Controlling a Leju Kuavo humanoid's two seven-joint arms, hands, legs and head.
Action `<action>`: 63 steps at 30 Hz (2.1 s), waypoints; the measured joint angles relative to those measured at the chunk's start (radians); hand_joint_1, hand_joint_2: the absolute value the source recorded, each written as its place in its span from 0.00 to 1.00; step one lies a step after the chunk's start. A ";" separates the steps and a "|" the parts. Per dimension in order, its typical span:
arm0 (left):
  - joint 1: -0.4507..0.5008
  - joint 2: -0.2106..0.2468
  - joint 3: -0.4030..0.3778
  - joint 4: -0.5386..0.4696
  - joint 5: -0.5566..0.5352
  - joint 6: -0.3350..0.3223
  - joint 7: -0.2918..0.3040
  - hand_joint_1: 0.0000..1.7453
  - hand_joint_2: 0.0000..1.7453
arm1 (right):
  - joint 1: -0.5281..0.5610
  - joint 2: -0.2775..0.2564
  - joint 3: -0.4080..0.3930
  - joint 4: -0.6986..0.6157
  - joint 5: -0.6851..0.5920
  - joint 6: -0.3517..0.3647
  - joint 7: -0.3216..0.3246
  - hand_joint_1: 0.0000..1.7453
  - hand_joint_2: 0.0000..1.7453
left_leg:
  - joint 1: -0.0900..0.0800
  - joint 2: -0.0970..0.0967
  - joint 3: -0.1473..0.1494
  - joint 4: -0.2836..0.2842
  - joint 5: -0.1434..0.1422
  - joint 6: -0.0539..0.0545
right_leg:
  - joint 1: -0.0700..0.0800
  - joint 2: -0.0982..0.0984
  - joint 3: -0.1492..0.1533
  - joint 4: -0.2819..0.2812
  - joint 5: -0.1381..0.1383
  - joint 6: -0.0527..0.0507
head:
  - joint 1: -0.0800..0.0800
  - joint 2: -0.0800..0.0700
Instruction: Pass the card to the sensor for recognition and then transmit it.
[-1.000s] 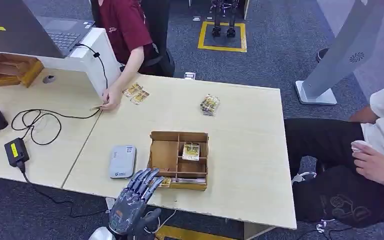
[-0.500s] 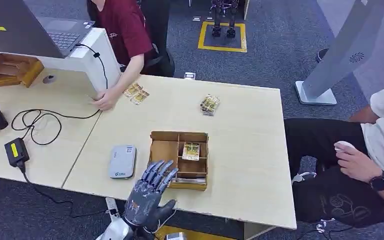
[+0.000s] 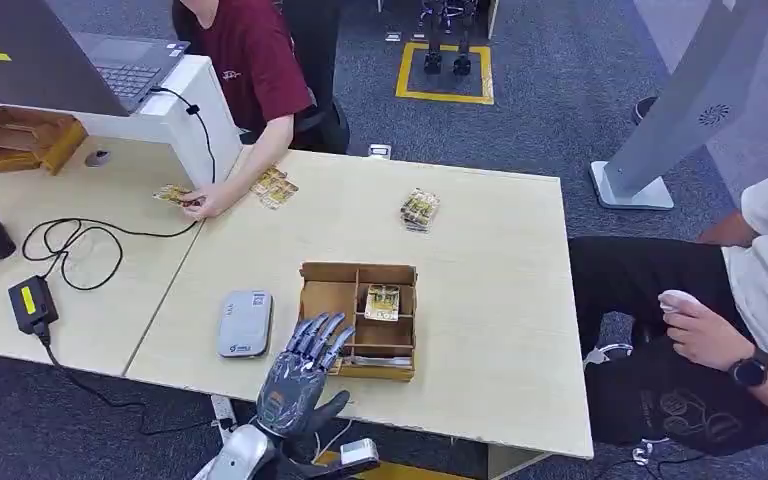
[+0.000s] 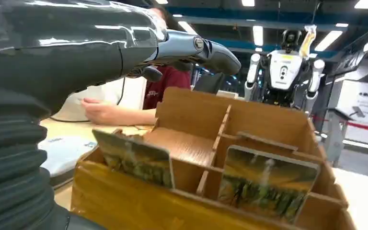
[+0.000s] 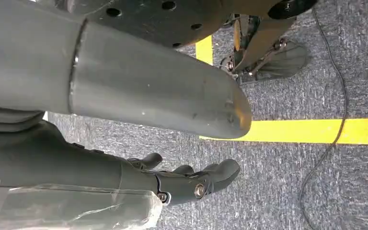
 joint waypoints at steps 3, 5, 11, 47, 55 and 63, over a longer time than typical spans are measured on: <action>0.000 -0.005 0.017 0.008 -0.001 0.000 -0.010 0.00 1.00 | -0.005 -0.006 0.000 0.015 0.003 -0.004 -0.003 0.00 0.00 | 0.000 0.000 0.000 0.000 0.000 0.000 | 0.000 0.000 0.000 0.000 0.000 0.000 | 0.000 0.000; 0.000 -0.010 0.026 0.011 -0.002 0.000 -0.016 0.00 1.00 | -0.008 -0.010 0.000 0.025 0.007 -0.011 -0.004 0.00 0.00 | 0.000 0.000 0.000 0.000 0.000 0.000 | 0.000 0.000 0.000 0.000 0.000 0.000 | 0.000 0.000; 0.000 -0.022 0.046 0.011 0.019 0.001 -0.037 0.00 1.00 | -0.013 -0.018 0.000 0.047 0.011 -0.018 -0.009 0.00 0.00 | 0.000 0.000 0.000 0.000 0.000 0.000 | 0.000 0.000 0.000 0.000 0.000 0.000 | 0.000 0.000; -0.040 -0.026 0.049 0.032 0.134 0.001 -0.019 1.00 1.00 | -0.033 -0.039 0.003 0.096 0.040 -0.030 -0.018 0.00 0.00 | 0.000 0.000 0.000 0.000 0.000 0.000 | 0.000 0.000 0.000 0.000 0.000 0.000 | 0.000 0.000; -0.045 -0.023 0.038 0.037 0.162 0.001 -0.019 1.00 1.00 | -0.035 -0.041 0.008 0.102 0.048 -0.034 -0.018 0.00 0.00 | 0.000 0.000 0.000 0.000 0.000 0.000 | 0.000 0.000 0.000 0.000 0.000 0.000 | 0.000 0.000; -0.050 -0.020 0.032 0.040 0.171 0.001 -0.040 1.00 1.00 | -0.041 -0.047 0.015 0.113 0.057 -0.039 -0.018 0.00 0.00 | 0.000 0.000 0.000 0.000 0.000 0.000 | 0.000 0.000 0.000 0.000 0.000 0.000 | 0.000 0.000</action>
